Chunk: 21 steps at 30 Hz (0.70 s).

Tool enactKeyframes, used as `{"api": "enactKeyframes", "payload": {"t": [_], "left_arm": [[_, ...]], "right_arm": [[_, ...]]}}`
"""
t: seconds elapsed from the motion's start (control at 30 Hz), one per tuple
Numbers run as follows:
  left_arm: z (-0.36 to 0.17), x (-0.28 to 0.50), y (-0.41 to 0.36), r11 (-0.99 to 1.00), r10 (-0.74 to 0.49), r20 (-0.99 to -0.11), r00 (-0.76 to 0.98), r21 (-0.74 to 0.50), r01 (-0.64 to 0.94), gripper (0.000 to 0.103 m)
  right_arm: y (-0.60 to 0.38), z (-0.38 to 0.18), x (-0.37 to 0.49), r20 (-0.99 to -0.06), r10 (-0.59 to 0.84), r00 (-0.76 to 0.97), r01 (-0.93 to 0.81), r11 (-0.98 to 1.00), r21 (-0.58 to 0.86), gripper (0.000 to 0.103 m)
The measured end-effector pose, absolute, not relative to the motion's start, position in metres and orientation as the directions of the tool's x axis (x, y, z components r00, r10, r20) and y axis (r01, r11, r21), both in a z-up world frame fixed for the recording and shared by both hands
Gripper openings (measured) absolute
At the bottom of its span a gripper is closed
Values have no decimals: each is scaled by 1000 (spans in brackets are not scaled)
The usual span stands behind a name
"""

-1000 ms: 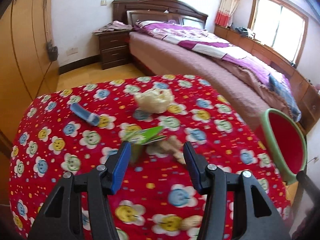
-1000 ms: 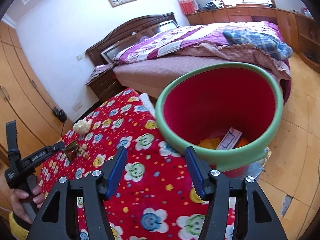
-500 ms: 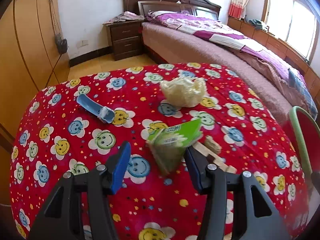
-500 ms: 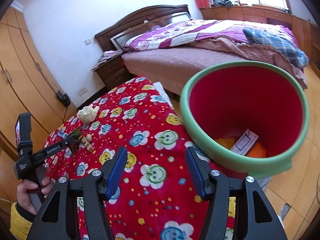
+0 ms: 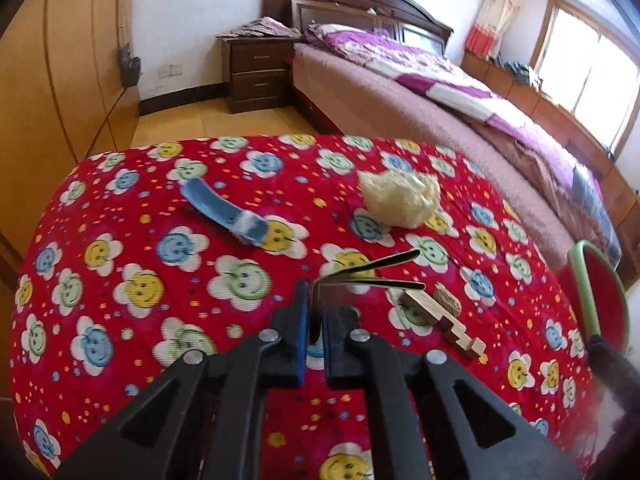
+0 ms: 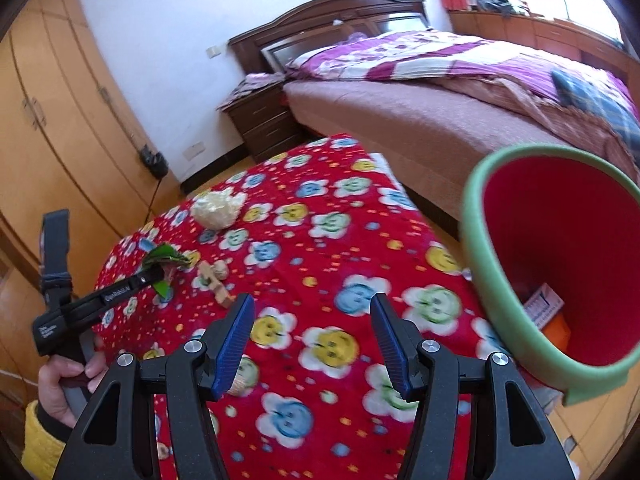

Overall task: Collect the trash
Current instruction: 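Move the left tool to the green packet while the right approaches the wooden stick, then close the left tool on the green packet while the right grasps the wooden stick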

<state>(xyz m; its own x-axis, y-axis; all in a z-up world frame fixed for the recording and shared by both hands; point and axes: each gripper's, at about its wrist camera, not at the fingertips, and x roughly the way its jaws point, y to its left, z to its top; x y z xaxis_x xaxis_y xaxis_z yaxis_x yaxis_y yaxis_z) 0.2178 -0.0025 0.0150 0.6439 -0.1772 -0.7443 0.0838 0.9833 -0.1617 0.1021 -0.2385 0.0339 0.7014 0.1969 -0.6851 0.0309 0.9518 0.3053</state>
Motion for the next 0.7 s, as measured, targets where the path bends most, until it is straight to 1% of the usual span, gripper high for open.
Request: {"api": "enactKeyframes", "payload": {"t": [0.3, 0.47, 0.5, 0.53, 0.7], "left_arm": [[15, 214, 25, 972, -190, -704, 684, -234, 29, 4], [6, 215, 27, 965, -213, -711, 670, -260, 31, 4], [5, 216, 27, 964, -216, -713, 668, -264, 30, 4], [4, 216, 26, 963, -220, -713, 665, -268, 31, 4], [-1, 220, 25, 955, -247, -718, 651, -294, 38, 4]], "right_arm": [[-181, 20, 140, -719, 223, 658, -83, 971, 225, 61], [-160, 6, 159, -745, 228, 627, -130, 974, 188, 45], [-156, 2, 163, -752, 231, 617, -138, 973, 186, 40], [-154, -1, 165, -757, 233, 610, -142, 972, 184, 37], [-147, -9, 170, -763, 221, 607, -148, 975, 164, 32]]}}
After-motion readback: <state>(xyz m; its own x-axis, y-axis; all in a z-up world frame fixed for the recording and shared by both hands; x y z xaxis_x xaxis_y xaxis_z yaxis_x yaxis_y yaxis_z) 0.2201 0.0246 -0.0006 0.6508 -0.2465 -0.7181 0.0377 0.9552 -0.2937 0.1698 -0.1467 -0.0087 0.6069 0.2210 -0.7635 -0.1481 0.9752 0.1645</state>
